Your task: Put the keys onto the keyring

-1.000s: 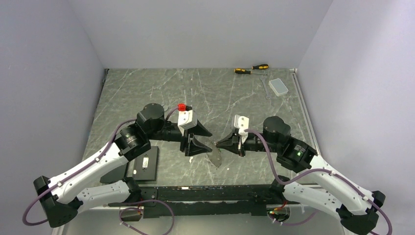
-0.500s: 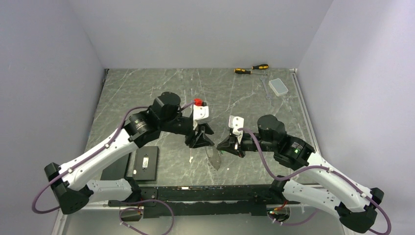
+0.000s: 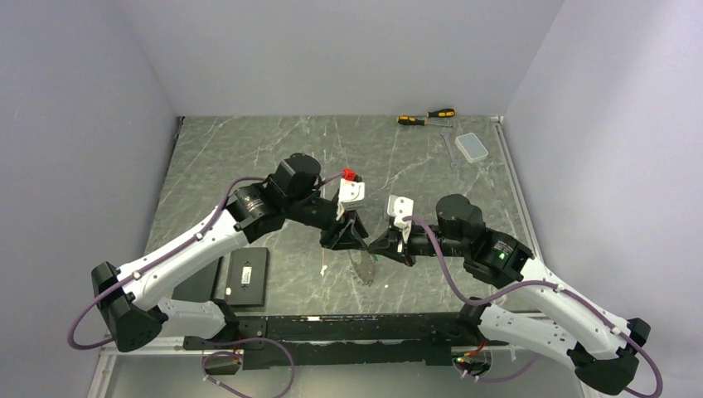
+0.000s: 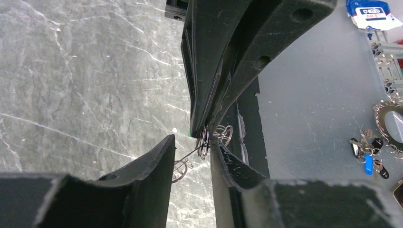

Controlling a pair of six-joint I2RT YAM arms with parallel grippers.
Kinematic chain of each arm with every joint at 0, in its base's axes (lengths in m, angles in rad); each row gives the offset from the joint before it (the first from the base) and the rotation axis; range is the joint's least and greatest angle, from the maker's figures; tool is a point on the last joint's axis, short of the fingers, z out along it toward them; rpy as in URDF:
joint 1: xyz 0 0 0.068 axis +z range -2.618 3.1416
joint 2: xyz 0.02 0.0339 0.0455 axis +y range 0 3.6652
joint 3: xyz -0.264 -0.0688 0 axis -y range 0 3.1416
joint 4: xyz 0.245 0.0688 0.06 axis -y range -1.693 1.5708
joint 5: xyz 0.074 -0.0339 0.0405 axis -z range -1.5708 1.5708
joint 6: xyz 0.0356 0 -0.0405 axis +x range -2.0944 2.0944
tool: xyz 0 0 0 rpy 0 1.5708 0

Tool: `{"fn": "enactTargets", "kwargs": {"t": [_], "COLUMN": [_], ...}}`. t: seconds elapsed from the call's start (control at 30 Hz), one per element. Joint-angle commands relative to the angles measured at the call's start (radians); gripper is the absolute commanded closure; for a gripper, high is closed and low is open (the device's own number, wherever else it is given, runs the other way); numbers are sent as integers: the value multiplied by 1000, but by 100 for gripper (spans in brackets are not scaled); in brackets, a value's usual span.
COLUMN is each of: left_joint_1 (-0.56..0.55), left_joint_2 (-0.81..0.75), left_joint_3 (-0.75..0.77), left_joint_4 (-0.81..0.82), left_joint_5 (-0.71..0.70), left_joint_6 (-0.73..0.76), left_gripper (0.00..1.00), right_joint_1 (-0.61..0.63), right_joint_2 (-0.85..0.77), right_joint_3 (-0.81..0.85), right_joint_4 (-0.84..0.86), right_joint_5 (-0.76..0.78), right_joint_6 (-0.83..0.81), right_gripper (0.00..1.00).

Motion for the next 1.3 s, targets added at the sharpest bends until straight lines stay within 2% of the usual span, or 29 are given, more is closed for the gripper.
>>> {"fn": "enactTargets", "kwargs": {"t": [0.0,0.17,0.33,0.47,0.7,0.83,0.93,1.1,1.27], "left_joint_1": [-5,-7,-6,-7,-7,-7,-6,-7,-7], "left_joint_2": [12,26,36,44,4,-36,-57,-99,-123], "left_joint_3": [31,32,38,44,16,-1,-14,-66,-100], "left_joint_4": [37,44,50,39,82,131,163,246,300], "left_joint_5": [59,72,81,85,59,48,52,42,41], "left_joint_6": [-4,-5,-4,2,-13,-44,-65,-112,-148], "left_gripper": [64,73,92,99,100,100,100,100,100], "right_joint_1": [-2,-2,-2,-2,-2,-2,-2,-2,-3], "right_joint_2": [-12,-14,-13,-7,-12,-37,-56,-96,-120], "right_joint_3": [30,31,30,29,20,4,-4,-17,-27], "right_joint_4": [29,31,30,28,34,52,65,89,111], "right_joint_5": [7,5,2,0,37,47,39,39,55], "right_joint_6": [-8,-9,-9,-11,1,15,21,30,37], "right_gripper": [100,100,100,100,98,73,64,63,67]}}
